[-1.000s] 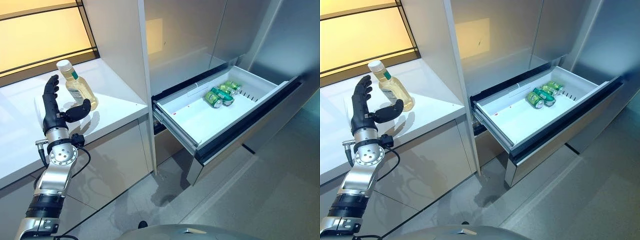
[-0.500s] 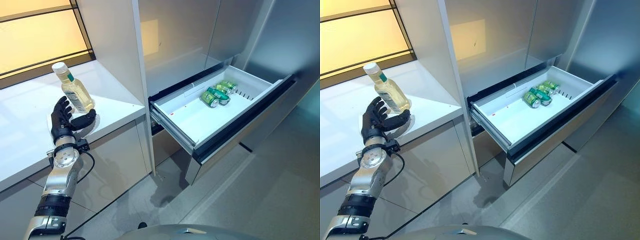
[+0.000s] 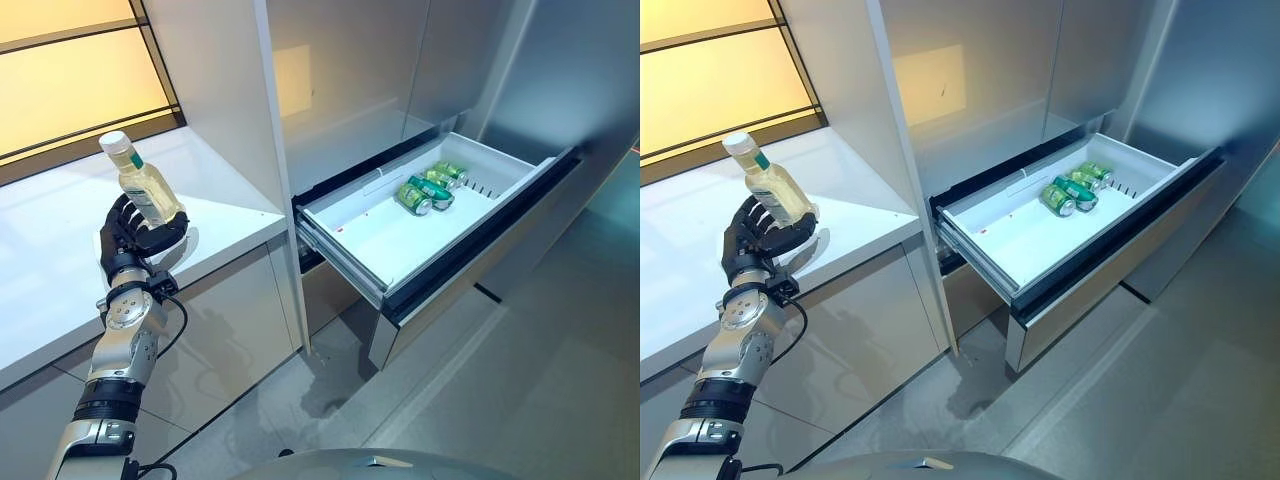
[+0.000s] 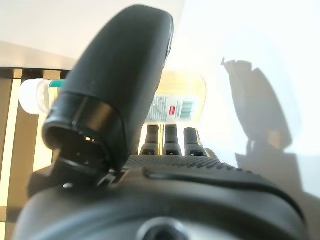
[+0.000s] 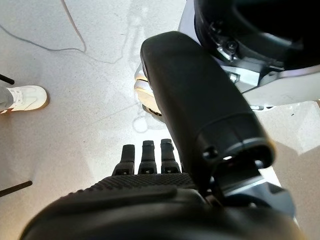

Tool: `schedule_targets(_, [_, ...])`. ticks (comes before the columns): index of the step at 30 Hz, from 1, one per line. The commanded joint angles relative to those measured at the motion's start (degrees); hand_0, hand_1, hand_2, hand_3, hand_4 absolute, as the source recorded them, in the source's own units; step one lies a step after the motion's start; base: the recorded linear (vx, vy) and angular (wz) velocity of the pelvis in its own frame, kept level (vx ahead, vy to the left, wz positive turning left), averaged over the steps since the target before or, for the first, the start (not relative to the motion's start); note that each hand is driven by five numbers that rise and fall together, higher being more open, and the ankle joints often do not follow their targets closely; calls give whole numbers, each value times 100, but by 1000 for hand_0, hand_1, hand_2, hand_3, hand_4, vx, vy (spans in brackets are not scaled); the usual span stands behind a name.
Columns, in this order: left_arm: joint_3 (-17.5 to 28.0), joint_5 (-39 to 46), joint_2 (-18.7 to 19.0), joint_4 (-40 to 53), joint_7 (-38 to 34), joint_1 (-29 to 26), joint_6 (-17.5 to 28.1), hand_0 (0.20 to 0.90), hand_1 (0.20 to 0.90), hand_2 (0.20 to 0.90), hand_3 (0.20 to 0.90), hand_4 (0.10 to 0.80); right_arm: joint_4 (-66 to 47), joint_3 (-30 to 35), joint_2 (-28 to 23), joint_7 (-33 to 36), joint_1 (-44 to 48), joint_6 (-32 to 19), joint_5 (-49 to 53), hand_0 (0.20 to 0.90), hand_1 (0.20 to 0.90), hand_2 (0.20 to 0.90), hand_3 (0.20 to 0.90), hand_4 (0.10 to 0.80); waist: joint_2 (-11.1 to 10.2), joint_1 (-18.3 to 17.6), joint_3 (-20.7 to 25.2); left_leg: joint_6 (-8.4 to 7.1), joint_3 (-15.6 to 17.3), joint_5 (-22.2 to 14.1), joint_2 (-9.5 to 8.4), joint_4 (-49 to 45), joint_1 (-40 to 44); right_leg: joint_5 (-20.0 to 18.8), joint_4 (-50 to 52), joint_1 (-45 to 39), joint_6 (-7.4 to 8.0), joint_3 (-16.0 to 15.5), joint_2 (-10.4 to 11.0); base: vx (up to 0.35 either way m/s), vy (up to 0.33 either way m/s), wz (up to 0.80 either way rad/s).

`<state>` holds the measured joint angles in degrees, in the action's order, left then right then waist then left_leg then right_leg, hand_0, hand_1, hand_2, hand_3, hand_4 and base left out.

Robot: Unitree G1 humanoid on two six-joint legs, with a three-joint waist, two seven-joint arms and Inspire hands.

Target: Put drinks into fridge and close the fridge

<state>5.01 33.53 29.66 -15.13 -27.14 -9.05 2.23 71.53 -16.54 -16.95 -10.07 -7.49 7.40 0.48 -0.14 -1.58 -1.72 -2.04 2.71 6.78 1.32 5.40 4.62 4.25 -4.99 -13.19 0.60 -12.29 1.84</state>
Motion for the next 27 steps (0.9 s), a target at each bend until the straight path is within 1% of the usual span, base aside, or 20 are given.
schedule_targets(1, [298, -784, 421, -65, -206, -1296, 973, 900, 900, 900, 900, 800, -95, 14, 77, -87, 442, -207, 112, 900, 900, 900, 900, 800, 37, 5, 99, 134, -84, -1105, -192, -40, 434, -118, 116, 436, 339, 309, 8, 10, -8, -5])
schedule_targets(7, [244, -1115, 441, -20, -378, -1393, 1179, 900, 900, 900, 900, 800, -87, -17, 70, -98, 428, -220, 120, 900, 900, 900, 900, 800, 30, -25, 107, 128, -78, -1114, -195, -40, 446, -120, 111, 433, 339, 333, 2, 2, -1, -1])
schedule_targets(12, [208, -1326, 505, -62, -465, -1500, 1177, 900, 900, 900, 900, 800, -94, -21, 59, -113, 426, -216, 80, 900, 900, 900, 900, 800, 33, -58, 118, 124, -57, -1117, -192, -40, 451, -118, 114, 438, 343, 352, -3, 0, 0, 0])
schedule_targets(19, [137, -1292, 604, -203, -407, -1637, 1084, 900, 900, 900, 900, 800, -99, -42, 40, -119, 420, -226, 80, 900, 900, 900, 900, 800, 45, -96, 124, 125, -24, -1119, -188, -40, 455, -123, 118, 451, 344, 373, -10, 2, -1, -2])
schedule_targets(27, [51, -1204, 637, -559, -433, -1798, 1116, 900, 900, 900, 900, 800, -92, -49, 28, -122, 420, -221, 60, 900, 900, 900, 900, 800, 62, -154, 143, 121, 2, -1123, -184, -40, 469, -125, 121, 456, 351, 418, -20, 2, 1, 0])
